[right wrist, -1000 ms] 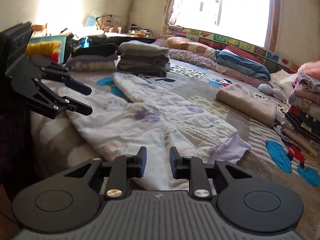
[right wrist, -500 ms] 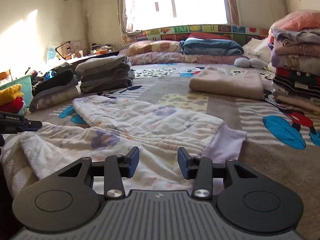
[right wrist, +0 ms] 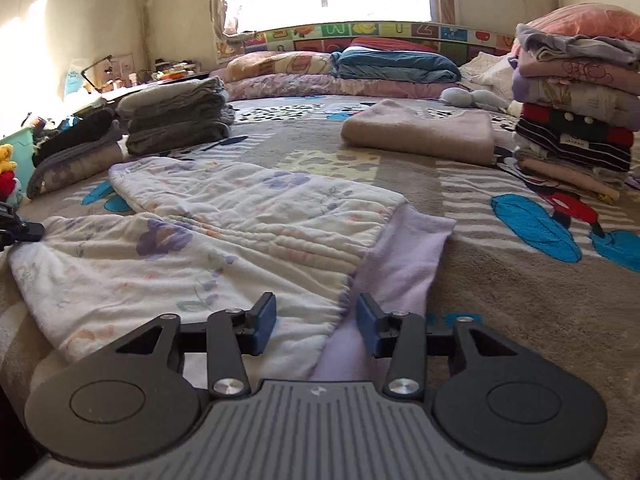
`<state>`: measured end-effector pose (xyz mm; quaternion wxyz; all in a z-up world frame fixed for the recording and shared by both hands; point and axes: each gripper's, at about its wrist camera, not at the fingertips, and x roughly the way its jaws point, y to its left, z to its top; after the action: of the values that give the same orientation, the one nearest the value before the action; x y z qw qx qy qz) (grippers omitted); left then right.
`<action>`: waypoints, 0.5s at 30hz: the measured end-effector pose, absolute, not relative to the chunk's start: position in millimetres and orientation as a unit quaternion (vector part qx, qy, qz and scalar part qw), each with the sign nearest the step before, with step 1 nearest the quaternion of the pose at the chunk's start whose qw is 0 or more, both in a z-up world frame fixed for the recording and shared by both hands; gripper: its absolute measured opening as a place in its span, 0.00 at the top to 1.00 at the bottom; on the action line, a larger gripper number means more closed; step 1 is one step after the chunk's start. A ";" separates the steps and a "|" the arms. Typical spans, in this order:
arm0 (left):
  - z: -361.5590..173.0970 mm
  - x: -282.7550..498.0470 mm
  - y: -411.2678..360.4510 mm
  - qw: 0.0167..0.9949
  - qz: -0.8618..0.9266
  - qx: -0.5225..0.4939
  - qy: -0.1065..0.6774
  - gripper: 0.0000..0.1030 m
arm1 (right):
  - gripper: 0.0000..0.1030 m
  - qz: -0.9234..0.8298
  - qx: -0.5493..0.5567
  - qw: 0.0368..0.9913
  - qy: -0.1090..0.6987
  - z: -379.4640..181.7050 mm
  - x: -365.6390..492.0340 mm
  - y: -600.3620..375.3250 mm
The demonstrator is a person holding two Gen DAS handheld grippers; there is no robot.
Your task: Fold clothes
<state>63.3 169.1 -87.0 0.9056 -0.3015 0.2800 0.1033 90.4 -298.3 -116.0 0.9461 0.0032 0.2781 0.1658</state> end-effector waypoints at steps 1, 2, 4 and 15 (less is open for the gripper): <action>-80.2 59.2 169.5 0.909 0.102 -0.297 0.274 0.70 | 0.47 0.167 0.007 0.947 0.275 -114.1 85.6 -303.7; -71.1 54.3 169.4 0.915 0.100 -0.287 0.265 0.52 | 0.47 0.168 0.007 0.948 0.270 -111.3 80.2 -308.3; -49.2 45.5 167.4 0.933 0.086 -0.243 0.251 0.46 | 0.47 0.171 -0.023 0.952 0.253 -104.3 64.9 -309.2; -32.0 -5.0 93.7 0.941 -0.015 0.263 0.212 0.41 | 0.42 0.210 -0.278 0.920 0.180 -98.1 -12.9 -269.5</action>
<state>-5.0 93.7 -32.0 0.9411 0.2630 0.2121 -0.0147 -12.9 -269.5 -98.1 0.9199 -0.2781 0.1801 0.2098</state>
